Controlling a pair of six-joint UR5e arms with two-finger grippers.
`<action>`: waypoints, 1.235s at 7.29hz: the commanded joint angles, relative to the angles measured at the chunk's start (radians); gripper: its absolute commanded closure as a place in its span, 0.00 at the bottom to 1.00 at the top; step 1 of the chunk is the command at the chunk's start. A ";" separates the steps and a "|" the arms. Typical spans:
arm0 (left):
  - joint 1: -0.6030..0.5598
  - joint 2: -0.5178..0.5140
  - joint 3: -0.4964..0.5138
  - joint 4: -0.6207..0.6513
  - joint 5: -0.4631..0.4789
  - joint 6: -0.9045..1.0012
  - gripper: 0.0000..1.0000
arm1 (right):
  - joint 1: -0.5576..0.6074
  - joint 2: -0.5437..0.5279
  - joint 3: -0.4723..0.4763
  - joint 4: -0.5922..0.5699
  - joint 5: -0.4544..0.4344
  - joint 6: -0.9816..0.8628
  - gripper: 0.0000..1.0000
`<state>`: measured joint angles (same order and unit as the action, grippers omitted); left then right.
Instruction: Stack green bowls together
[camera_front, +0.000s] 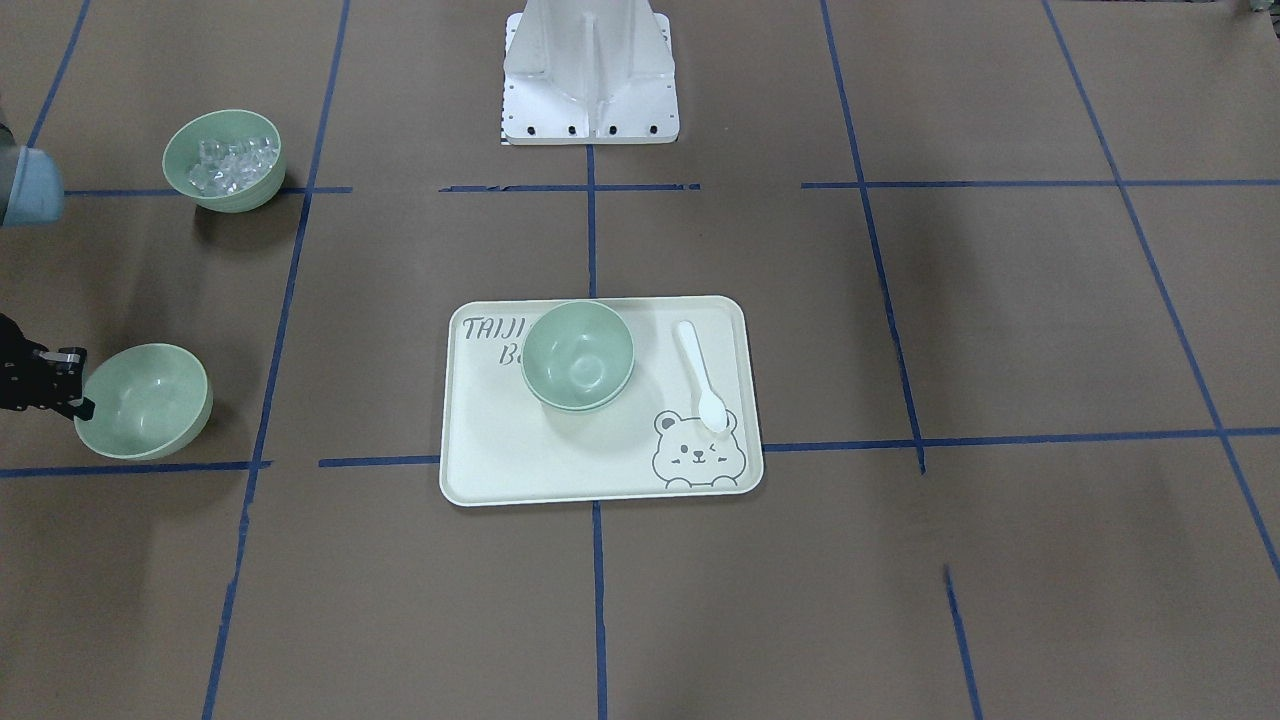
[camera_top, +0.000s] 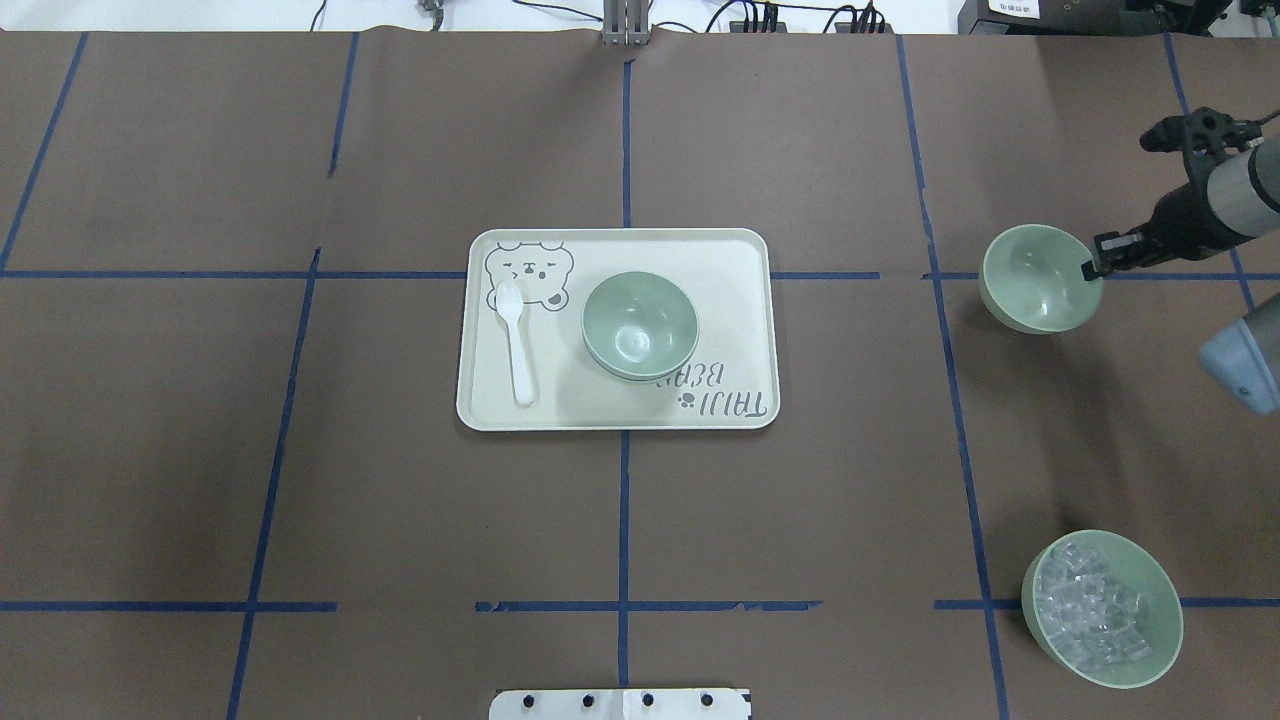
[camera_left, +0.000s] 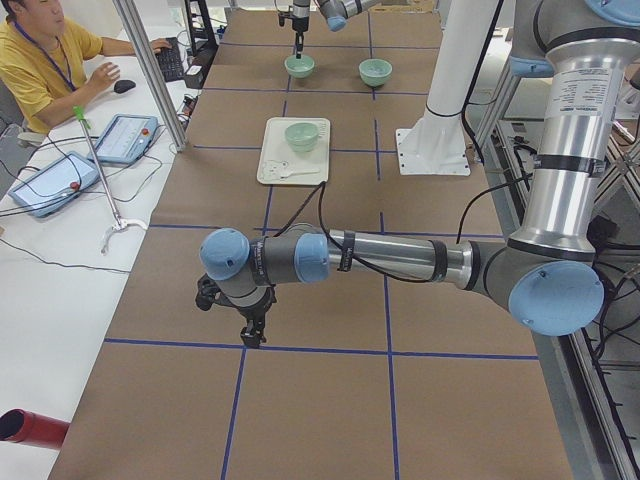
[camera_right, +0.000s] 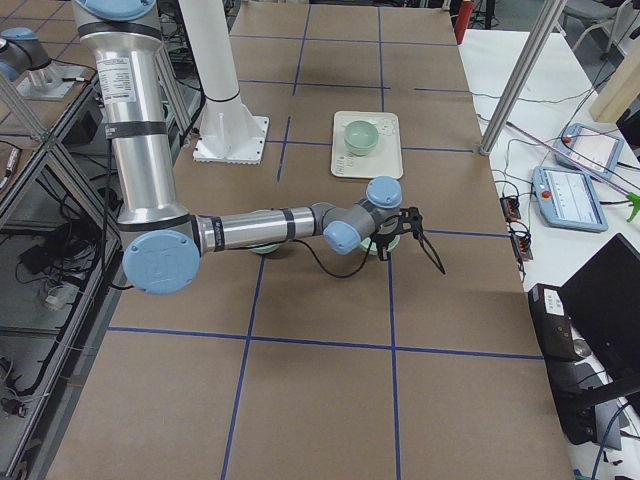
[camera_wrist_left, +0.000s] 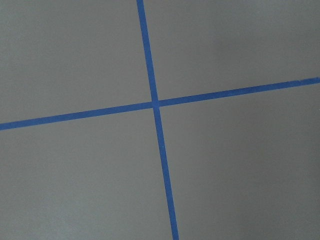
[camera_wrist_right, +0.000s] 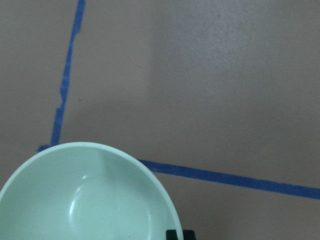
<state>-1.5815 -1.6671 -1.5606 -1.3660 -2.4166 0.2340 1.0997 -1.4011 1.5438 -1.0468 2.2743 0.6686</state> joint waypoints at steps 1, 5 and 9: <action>0.000 0.010 -0.002 0.001 -0.004 -0.001 0.00 | -0.074 0.225 0.050 -0.159 0.011 0.231 1.00; 0.000 0.009 -0.012 0.002 -0.007 -0.001 0.00 | -0.366 0.516 0.055 -0.325 -0.209 0.544 1.00; 0.000 0.010 -0.015 0.004 -0.007 -0.001 0.00 | -0.462 0.534 0.053 -0.375 -0.292 0.574 1.00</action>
<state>-1.5815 -1.6579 -1.5741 -1.3624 -2.4237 0.2332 0.6492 -0.8686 1.5990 -1.4157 1.9930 1.2410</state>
